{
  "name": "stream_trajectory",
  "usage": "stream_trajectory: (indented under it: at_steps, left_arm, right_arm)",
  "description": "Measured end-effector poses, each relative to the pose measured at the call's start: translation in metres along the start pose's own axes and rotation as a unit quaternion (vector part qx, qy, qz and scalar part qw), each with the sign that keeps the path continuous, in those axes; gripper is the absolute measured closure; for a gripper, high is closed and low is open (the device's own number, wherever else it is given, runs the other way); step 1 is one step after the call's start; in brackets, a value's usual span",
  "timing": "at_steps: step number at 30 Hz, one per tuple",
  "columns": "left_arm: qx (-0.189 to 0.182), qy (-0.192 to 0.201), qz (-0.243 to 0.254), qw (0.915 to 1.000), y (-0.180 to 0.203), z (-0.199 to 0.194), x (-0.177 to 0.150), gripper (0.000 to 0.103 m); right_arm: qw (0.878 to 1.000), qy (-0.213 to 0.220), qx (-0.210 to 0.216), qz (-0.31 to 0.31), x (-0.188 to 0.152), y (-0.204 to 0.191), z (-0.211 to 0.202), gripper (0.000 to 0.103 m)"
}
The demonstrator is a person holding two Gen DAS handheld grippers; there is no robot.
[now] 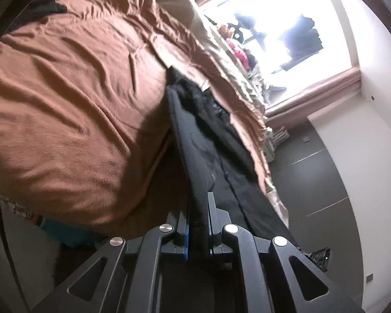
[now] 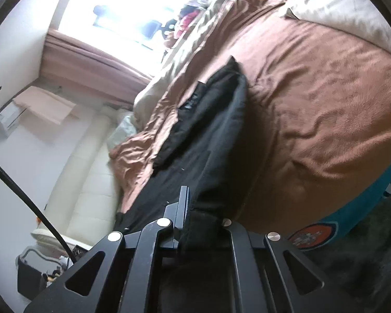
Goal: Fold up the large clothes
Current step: 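Grasp the hem with both tools and lift it toward the collar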
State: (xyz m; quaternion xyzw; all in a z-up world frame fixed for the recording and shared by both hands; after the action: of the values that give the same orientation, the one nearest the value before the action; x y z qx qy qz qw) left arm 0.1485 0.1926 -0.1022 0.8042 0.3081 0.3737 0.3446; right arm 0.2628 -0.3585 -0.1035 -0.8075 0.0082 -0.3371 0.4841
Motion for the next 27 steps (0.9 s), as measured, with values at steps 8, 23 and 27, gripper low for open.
stream_trajectory:
  at_steps: [8, 23, 27]
  left_arm:
    - [-0.017, 0.029, 0.017, 0.9993, 0.017, -0.053, -0.027, 0.093]
    - [-0.028, 0.052, 0.027, 0.9979, 0.015, -0.121, -0.097, 0.093]
    - [-0.032, 0.054, 0.035, 0.9974, 0.018, -0.135, -0.111, 0.093]
  right_arm:
    - [0.999, 0.006, 0.019, -0.033, -0.038, -0.018, -0.065, 0.099]
    - [0.998, -0.008, 0.026, -0.052, -0.09, -0.017, -0.113, 0.099]
    - [0.998, -0.014, 0.024, -0.057, -0.101, -0.021, -0.122, 0.099]
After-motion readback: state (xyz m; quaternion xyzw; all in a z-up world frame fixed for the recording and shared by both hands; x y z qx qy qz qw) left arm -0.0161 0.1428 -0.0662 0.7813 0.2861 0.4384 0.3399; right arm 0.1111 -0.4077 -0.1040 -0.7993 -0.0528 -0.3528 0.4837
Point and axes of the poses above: each gripper's, at about its wrist camera, not at the fingertips, and z roughly the way its jaws point, y to its right, x to its top, the point moved 1 cm from there along z, roughly the way its jaws point, and after that the axes turned 1 degree about -y, right-handed, at the moved point
